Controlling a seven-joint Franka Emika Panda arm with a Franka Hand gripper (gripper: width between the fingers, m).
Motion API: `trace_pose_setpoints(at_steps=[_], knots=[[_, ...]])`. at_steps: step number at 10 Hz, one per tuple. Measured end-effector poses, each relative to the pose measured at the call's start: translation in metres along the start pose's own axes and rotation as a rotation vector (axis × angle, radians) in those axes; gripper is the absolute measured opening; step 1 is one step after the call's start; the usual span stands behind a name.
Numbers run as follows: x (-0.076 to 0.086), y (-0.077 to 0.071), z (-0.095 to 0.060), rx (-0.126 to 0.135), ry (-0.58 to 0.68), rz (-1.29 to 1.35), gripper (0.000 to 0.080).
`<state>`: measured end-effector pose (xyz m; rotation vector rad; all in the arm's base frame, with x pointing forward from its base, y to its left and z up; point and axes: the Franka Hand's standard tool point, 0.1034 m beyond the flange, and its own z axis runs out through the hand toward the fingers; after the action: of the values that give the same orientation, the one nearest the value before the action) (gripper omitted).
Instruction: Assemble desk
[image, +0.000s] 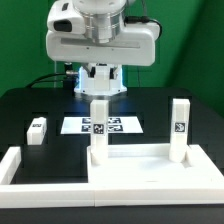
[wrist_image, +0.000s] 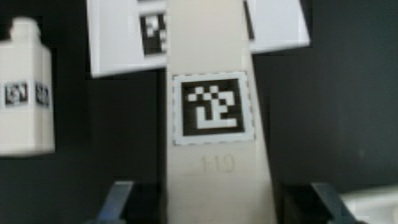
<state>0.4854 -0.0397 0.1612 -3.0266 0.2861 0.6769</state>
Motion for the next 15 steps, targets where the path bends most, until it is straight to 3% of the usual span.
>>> trace_pose_setpoints(at_steps=[2, 3, 4, 5, 6, 8, 10, 13, 15], knots=[[0.003, -0.007, -0.004, 0.017, 0.129, 0.013, 0.0287], [-0.003, -0.030, -0.012, 0.030, 0.189, 0.051, 0.0287], [-0.010, -0.057, -0.033, 0.047, 0.225, 0.069, 0.0287], [-0.004, -0.077, -0.057, 0.040, 0.301, 0.078, 0.0287], [0.002, -0.084, -0.070, 0.015, 0.378, 0.053, 0.0287], [0.004, -0.083, -0.062, 0.032, 0.484, 0.055, 0.0287], [0.010, -0.089, -0.068, 0.043, 0.616, 0.062, 0.0287], [0.036, -0.109, -0.110, 0.067, 0.814, 0.063, 0.0287], [0.039, -0.133, -0.129, 0.122, 0.969, 0.096, 0.0287]])
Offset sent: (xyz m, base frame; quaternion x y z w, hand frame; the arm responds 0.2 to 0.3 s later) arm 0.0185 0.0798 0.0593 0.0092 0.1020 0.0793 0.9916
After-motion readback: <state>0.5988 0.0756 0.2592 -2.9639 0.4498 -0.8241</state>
